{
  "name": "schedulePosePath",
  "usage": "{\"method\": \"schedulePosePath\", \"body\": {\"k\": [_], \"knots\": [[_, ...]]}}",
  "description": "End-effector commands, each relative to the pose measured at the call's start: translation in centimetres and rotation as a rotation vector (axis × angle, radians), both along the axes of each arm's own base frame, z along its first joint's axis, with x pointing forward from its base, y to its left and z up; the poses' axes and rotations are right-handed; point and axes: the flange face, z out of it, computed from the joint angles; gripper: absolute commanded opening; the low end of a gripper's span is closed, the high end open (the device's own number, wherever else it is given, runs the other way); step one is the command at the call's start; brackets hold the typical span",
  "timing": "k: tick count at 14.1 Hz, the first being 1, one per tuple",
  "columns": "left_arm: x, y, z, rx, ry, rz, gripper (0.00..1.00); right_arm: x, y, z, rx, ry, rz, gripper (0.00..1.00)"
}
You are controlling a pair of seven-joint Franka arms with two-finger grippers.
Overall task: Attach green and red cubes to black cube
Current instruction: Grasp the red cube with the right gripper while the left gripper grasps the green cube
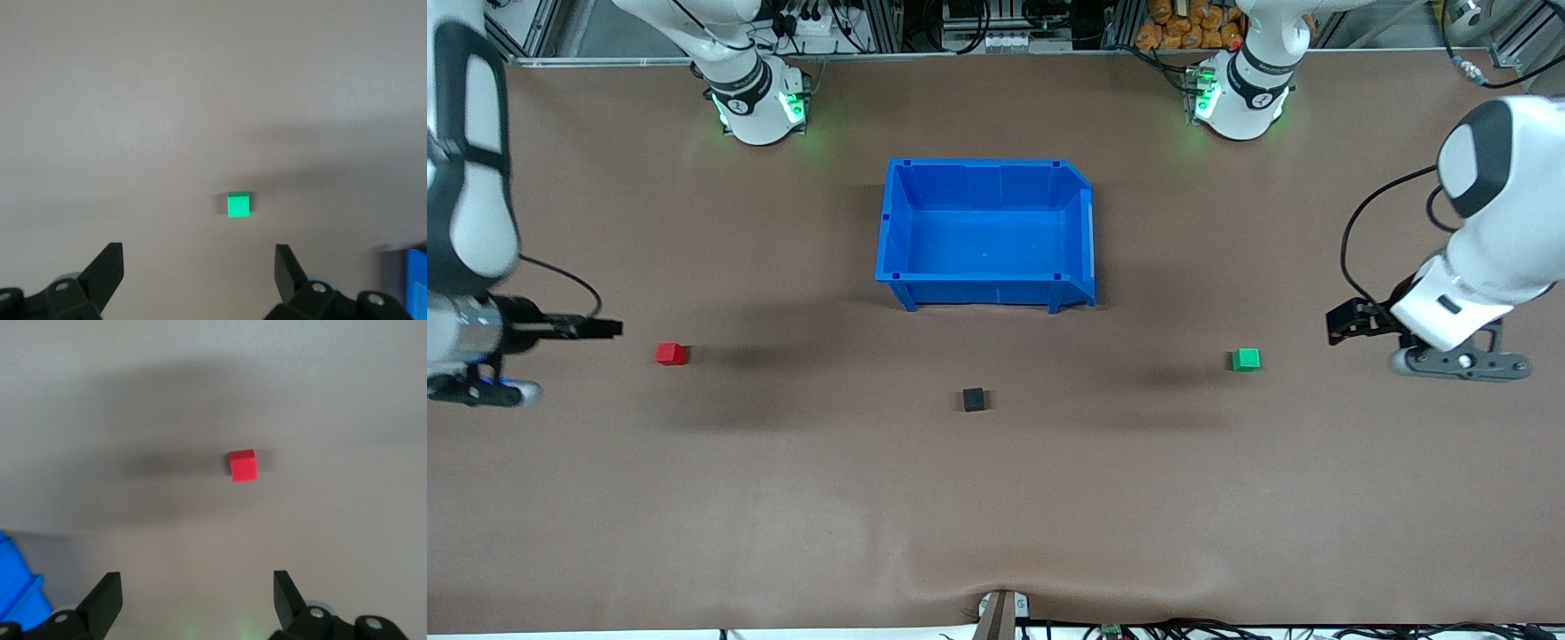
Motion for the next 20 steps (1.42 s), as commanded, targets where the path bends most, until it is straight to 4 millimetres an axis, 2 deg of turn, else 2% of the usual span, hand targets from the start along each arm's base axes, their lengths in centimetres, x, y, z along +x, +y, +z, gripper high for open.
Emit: {"method": "schedulePosePath", "body": {"k": [1,2,4,5,7,8,10,11,13,14,16,18,19,20], "knots": [[1.9,0.3,-4.5,-0.019,0.05,-0.006,1.0,1.1,-1.0,-8.9,0.025,0.101,-0.014,1.0],[2.3,0.4,-6.2,-0.02,0.076,-0.005,1.0,1.0,-1.3,-11.3,0.032,0.127,-0.02,1.0],[2.6,0.5,-10.8,-0.027,0.139,-0.005,1.0,1.2,-1.9,-13.2,0.017,0.091,-0.001,1.0],[2.5,-0.5,-13.0,-0.034,0.17,-0.016,1.0,1.0,-2.4,-14.1,-0.022,0.094,0.026,1.0],[2.5,-2.6,-15.8,-0.046,0.181,-0.008,1.0,0.8,-3.0,-15.7,-0.084,0.113,0.07,0.97],[2.2,-2.8,-17.4,-0.05,0.169,0.002,1.0,0.9,-3.0,-16.5,-0.083,0.112,0.079,0.95],[0.7,-1.1,-20.6,-0.066,0.097,0.037,1.0,0.7,-3.4,-18.4,-0.07,0.091,0.103,0.88],[0.0,0.3,-22.2,-0.077,0.051,0.06,1.0,0.3,-3.3,-19.4,-0.062,0.086,0.1,0.82],[-0.5,0.7,-23.4,-0.086,0.017,0.084,1.0,-0.2,-2.6,-20.5,-0.06,0.087,0.106,0.74],[-0.5,0.5,-23.5,-0.088,0.017,0.117,1.0,-0.4,-2.5,-20.8,-0.062,0.092,0.102,0.66],[-0.6,-0.5,-23.6,-0.09,0.021,0.152,1.0,-0.7,-2.6,-21.6,-0.058,0.106,0.097,0.6],[-0.6,-0.9,-24.9,-0.094,0.036,0.204,1.0,-1.1,-2.6,-22.3,-0.053,0.121,0.095,0.47],[-0.7,-1.4,-25.1,-0.096,0.037,0.225,1.0,-1.3,-2.7,-22.3,-0.051,0.125,0.09,0.31],[-0.9,-2.8,-25.3,-0.095,0.041,0.211,1.0,-1.2,-2.6,-22.2,-0.047,0.126,0.085,0.09]]}}
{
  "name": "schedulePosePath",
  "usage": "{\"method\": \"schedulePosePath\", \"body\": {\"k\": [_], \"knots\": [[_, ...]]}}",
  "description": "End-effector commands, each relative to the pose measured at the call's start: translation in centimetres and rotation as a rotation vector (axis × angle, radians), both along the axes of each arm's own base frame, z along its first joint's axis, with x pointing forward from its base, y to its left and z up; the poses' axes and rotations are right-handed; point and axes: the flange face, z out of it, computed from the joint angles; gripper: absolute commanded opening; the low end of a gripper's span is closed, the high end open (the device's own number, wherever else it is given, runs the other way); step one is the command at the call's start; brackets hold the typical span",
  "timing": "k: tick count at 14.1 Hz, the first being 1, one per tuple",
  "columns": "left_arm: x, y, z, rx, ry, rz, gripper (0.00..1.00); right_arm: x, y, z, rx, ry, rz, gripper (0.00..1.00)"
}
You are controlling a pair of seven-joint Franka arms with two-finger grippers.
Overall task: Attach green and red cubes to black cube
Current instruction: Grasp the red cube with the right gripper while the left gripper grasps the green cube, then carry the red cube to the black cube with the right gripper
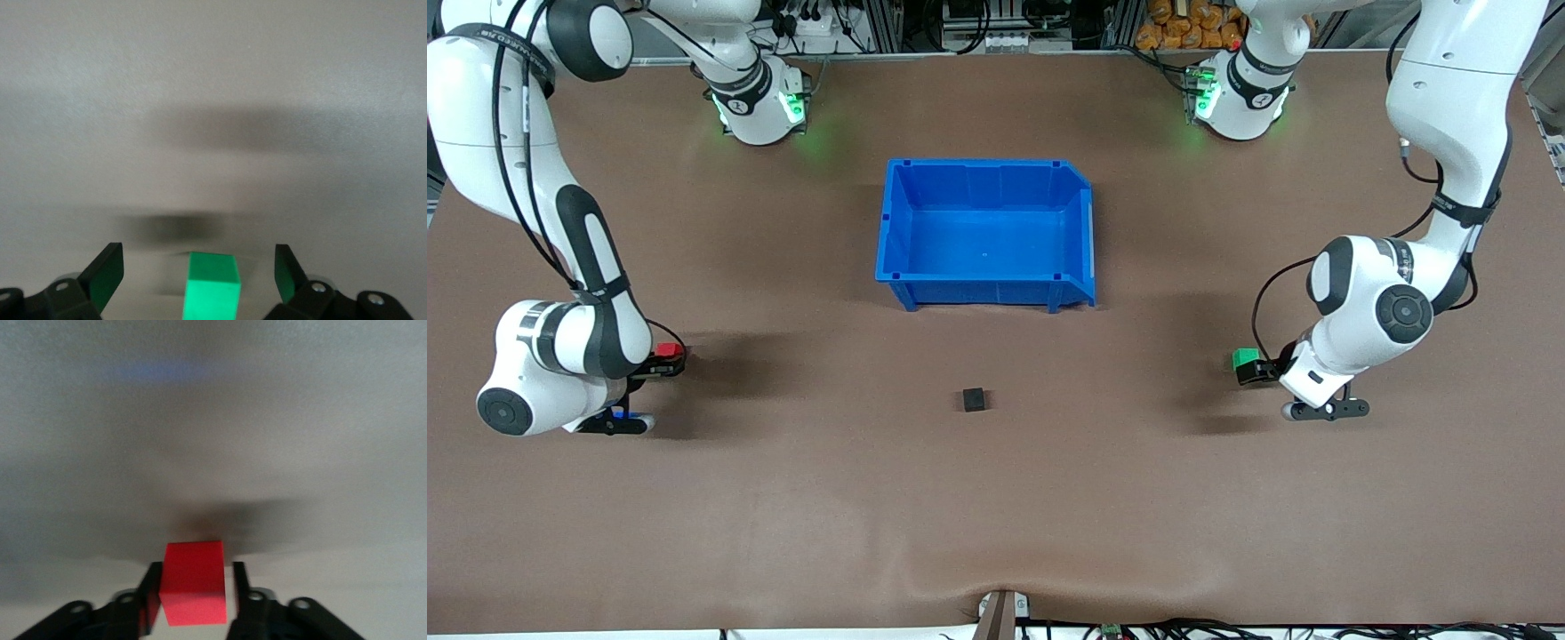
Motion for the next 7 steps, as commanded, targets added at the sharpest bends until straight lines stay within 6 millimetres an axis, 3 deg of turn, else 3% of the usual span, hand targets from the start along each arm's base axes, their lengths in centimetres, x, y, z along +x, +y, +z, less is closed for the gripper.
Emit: {"method": "schedulePosePath", "body": {"k": [1,3,7], "knots": [[-0.9,-2.8,-1.0,-0.007,0.011,0.002,1.0,-0.2,-0.2,0.4,0.016,0.002,-0.048,0.0],[-1.5,-2.8,-2.5,0.004,0.039,-0.014,1.0,-0.1,1.7,2.0,0.004,0.061,-0.229,0.0],[-1.9,-2.6,-3.4,0.018,0.058,-0.039,1.0,2.3,9.1,7.7,-0.037,0.161,-0.58,0.0]]}}
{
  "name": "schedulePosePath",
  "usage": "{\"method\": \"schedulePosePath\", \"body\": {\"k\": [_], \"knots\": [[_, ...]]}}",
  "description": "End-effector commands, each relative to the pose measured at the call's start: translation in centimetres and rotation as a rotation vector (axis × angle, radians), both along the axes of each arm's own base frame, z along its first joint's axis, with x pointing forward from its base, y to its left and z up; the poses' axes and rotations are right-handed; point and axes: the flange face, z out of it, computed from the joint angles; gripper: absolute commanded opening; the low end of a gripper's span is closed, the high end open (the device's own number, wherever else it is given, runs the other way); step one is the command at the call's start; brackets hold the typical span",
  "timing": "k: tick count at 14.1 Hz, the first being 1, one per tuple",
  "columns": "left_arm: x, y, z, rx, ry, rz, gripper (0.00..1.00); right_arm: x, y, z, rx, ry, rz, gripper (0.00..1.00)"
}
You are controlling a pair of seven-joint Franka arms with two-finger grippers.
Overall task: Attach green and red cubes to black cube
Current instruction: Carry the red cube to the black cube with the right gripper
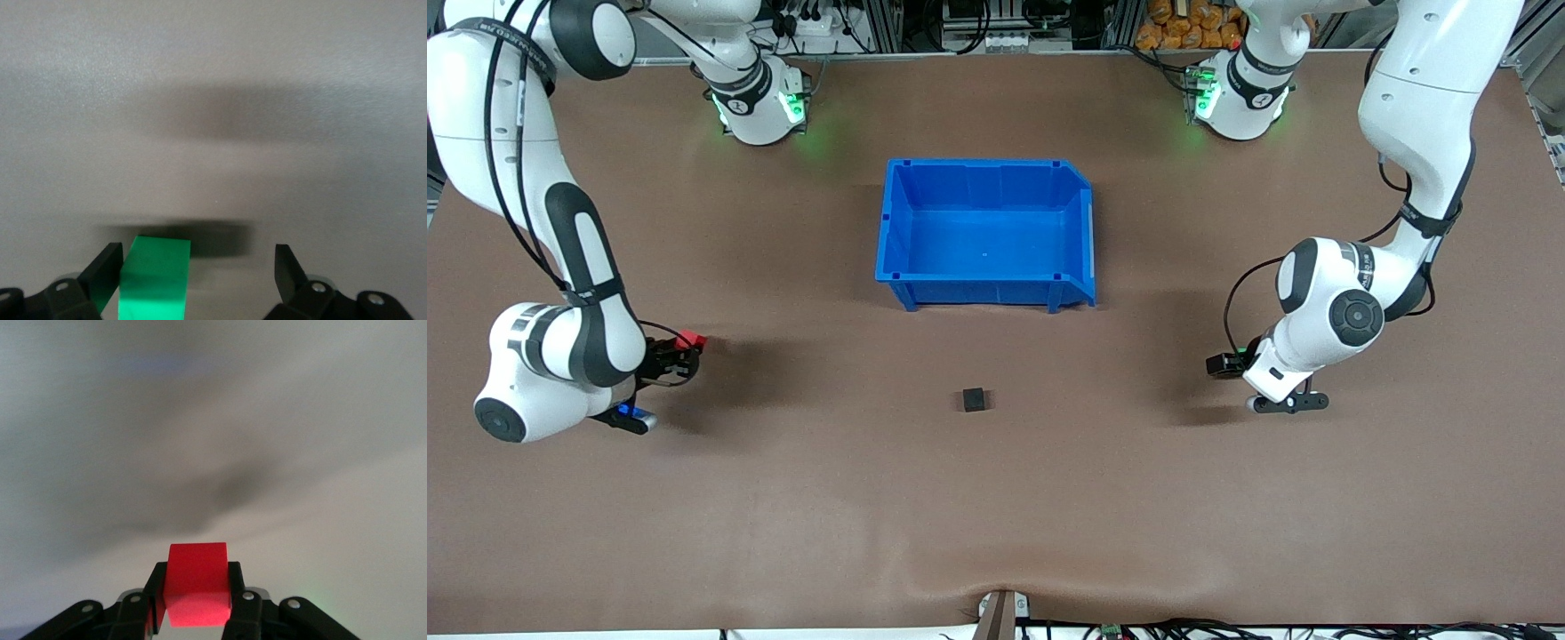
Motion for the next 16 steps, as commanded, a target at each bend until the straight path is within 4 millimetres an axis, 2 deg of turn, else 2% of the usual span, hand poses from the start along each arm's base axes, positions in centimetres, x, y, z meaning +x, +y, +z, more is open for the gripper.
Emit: {"method": "schedulePosePath", "body": {"k": [1,3,6,7,8,9,11,12,15,16], "knots": [[-0.4,0.5,-0.3,0.023,0.004,-0.024,1.0,1.5,5.2,4.2,-0.053,0.043,-0.253,0.0],[-0.5,0.7,-0.1,0.028,0.014,-0.024,1.0,1.6,10.6,4.5,-0.124,0.112,-0.446,0.0],[-0.6,0.9,-0.3,0.031,0.031,-0.007,0.99,2.5,19.3,5.5,-0.159,0.095,-0.633,0.0],[-0.7,1.0,-0.4,0.033,0.033,0.005,0.63,2.8,21.4,5.5,-0.145,0.095,-0.715,0.0],[-0.7,0.9,-0.3,0.036,0.036,0.055,0.11,3.0,23.5,5.3,-0.151,0.076,-0.776,0.0],[-0.8,0.7,-0.4,0.043,0.046,0.114,0.0,2.9,26.0,5.1,-0.163,0.048,-0.819,0.0],[-0.7,-0.2,-0.1,0.046,0.039,0.147,0.0,2.7,30.3,4.1,-0.173,-0.01,-0.902,0.0],[-0.6,-0.3,-0.1,0.046,0.037,0.153,0.0,2.6,31.8,3.2,-0.172,-0.032,-0.935,0.0],[0.3,-0.1,0.9,0.043,0.014,0.233,0.0,1.2,37.1,-0.1,-0.162,-0.097,-0.947,0.0],[0.8,-0.3,1.4,0.042,0.003,0.3,0.0,1.2,37.4,-0.8,-0.157,-0.11,-0.952,0.0]]}}
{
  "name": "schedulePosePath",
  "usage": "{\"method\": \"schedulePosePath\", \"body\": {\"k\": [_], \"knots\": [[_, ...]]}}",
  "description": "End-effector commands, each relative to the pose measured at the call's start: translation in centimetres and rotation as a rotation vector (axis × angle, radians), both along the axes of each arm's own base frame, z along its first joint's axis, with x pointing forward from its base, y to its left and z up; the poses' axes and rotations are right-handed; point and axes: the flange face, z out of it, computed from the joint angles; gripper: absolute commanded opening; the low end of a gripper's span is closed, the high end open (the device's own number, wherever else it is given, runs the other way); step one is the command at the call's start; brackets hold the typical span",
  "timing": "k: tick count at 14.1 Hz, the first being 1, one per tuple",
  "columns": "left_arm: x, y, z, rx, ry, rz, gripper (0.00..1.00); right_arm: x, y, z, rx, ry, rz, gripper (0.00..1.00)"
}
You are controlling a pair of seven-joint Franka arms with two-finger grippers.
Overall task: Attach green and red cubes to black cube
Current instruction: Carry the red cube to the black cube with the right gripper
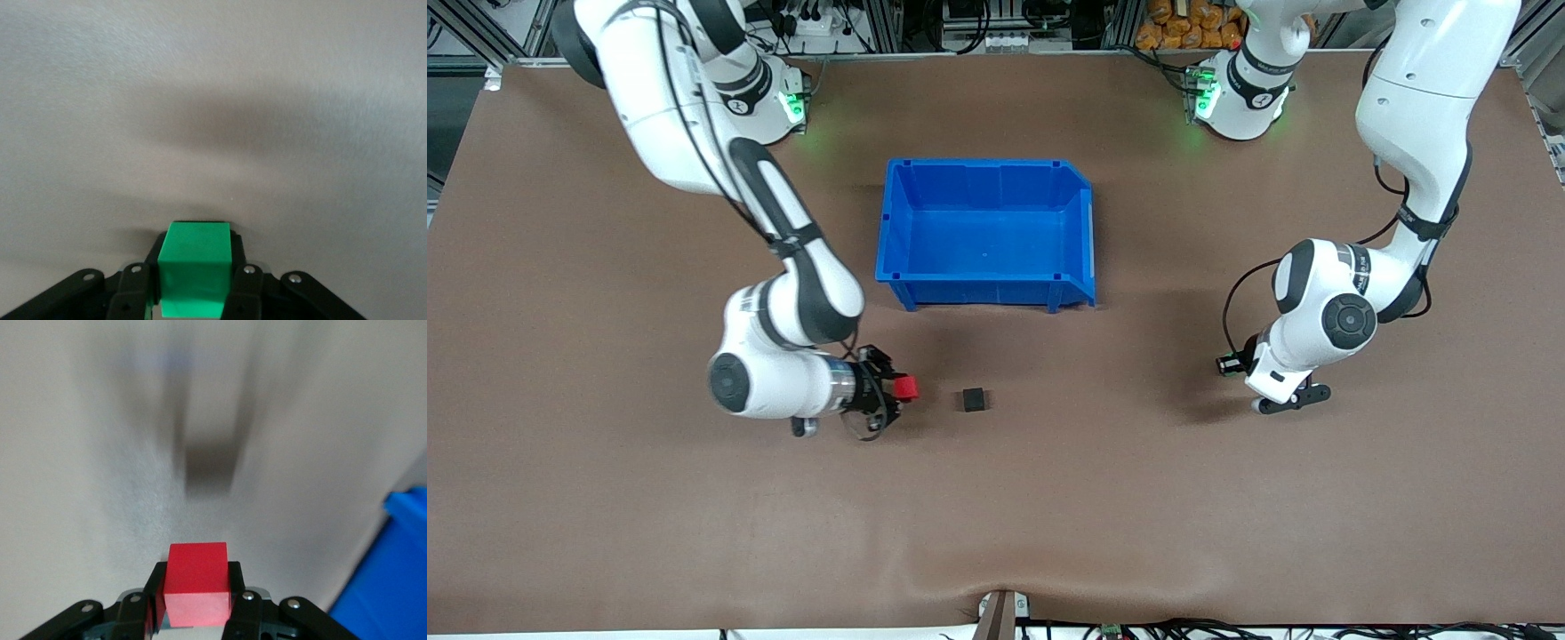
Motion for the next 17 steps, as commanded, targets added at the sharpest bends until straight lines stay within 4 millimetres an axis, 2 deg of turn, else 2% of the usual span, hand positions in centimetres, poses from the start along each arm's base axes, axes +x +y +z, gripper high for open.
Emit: {"method": "schedulePosePath", "body": {"k": [1,4,5,11,12,13,15,16,17], "knots": [[1.6,-0.7,2.4,0.015,-0.043,0.163,0.0,-0.1,1.4,-2.2,0.002,-0.024,-0.033,0.0],[4.0,-2.1,5.5,-0.002,-0.109,0.379,0.0,0.3,2.0,-3.2,0.009,-0.056,-0.11,0.0],[4.6,-2.4,6.4,-0.015,-0.124,0.44,0.0,-0.2,3.1,-3.7,0.008,-0.068,-0.106,0.0],[7.2,-2.8,9.8,-0.06,-0.185,0.655,0.0,-1.1,4.9,-5.6,0.001,-0.089,-0.111,0.0],[7.1,-3.5,9.6,-0.06,-0.181,0.665,0.0,-1.2,5.1,-5.8,-0.003,-0.08,-0.13,0.0],[6.5,-5.8,9.5,-0.056,-0.162,0.643,0.0,-1.4,5.3,-5.9,-0.004,-0.078,-0.136,0.03],[5.8,-9.0,9.5,-0.042,-0.132,0.673,0.0,-1.3,5.2,-5.9,-0.005,-0.078,-0.138,0.37],[5.9,-10.0,9.2,-0.042,-0.122,0.718,0.0,-1.3,5.2,-5.9,-0.005,-0.077,-0.14,0.62],[5.5,-11.6,9.4,-0.036,-0.111,0.761,0.0,-1.2,5.1,-5.8,-0.011,-0.082,-0.148,1.0]]}}
